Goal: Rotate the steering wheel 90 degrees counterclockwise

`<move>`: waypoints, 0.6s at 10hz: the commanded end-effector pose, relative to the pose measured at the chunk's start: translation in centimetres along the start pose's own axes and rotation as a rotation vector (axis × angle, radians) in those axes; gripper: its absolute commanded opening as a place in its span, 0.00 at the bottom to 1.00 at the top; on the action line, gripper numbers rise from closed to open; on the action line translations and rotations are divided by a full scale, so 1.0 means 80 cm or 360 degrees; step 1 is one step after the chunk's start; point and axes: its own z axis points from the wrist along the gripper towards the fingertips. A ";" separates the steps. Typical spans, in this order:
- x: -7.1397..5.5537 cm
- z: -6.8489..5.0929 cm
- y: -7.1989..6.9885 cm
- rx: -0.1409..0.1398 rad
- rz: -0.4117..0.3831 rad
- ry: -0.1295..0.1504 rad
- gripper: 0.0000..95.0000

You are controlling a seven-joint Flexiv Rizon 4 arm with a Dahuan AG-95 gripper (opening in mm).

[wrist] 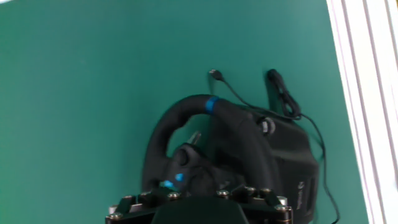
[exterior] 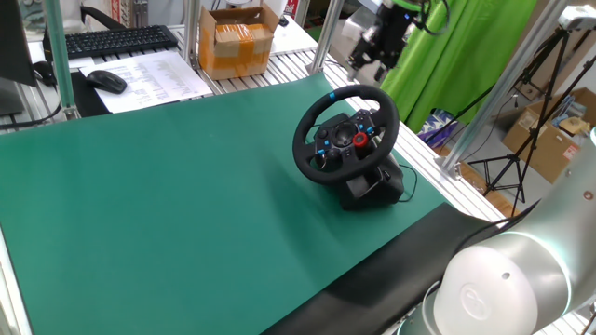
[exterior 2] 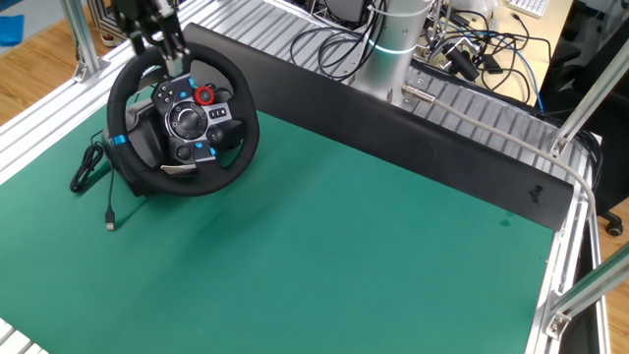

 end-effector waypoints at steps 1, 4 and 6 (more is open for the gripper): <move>0.003 -0.004 0.016 0.0002 0.0026 -0.0045 0.00; -0.001 0.006 0.032 0.0008 0.0048 -0.0051 0.00; -0.003 0.014 0.045 0.0027 0.0049 -0.0050 0.00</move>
